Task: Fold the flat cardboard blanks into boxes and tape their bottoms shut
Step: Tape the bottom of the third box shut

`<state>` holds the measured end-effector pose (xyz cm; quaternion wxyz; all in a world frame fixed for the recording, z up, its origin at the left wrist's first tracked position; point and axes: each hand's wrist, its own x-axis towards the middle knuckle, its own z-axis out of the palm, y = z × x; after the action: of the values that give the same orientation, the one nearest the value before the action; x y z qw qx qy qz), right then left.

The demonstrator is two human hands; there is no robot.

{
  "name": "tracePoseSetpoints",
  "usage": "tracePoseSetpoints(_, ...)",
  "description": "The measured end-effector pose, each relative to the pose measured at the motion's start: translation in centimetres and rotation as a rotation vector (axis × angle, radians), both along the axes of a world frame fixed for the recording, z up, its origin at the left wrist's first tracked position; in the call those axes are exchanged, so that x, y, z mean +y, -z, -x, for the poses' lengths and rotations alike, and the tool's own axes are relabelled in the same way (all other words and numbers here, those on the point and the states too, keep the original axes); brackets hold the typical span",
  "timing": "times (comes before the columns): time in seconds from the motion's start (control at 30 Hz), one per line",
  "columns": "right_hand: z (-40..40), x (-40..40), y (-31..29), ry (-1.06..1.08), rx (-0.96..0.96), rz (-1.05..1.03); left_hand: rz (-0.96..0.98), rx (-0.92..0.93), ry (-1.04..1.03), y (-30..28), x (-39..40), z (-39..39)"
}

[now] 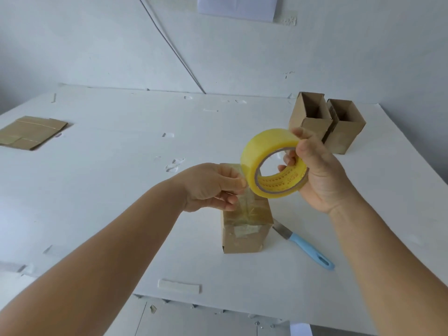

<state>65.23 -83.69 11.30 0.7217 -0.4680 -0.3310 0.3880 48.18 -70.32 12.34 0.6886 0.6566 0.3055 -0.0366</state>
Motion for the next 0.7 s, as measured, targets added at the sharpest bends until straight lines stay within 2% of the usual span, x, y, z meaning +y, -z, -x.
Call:
tracePoseSetpoints(0.13, 0.5, -0.3, -0.6, 0.038, -0.029, 0.031, 0.076, -0.015, -0.071, 0.1, -0.8, 0.5)
tracePoseSetpoints(0.23, 0.9, -0.8, -0.9, 0.077, -0.107, 0.098, -0.062, -0.007, -0.111, 0.3, -1.2, 0.8)
tracePoseSetpoints(0.37, 0.7, -1.6, -0.8, 0.14, -0.301, 0.177, -0.244, 0.05, -0.125, 0.7, -0.7, 1.8)
tracePoseSetpoints(0.5, -0.1, -2.8, -0.7, 0.141, -0.491, 0.249, -0.27, 0.083, -0.118, 1.3, -0.4, 3.0)
tracePoseSetpoints(0.6, -0.7, -3.7, -0.7, 0.149, -0.673, 0.384, -0.31, 0.106, -0.099, 1.4, 0.0, 3.6)
tracePoseSetpoints(0.7, -0.6, -4.3, -0.8, 0.166, -0.775, 0.503, -0.352, 0.128, -0.07, 1.3, 0.4, 3.9)
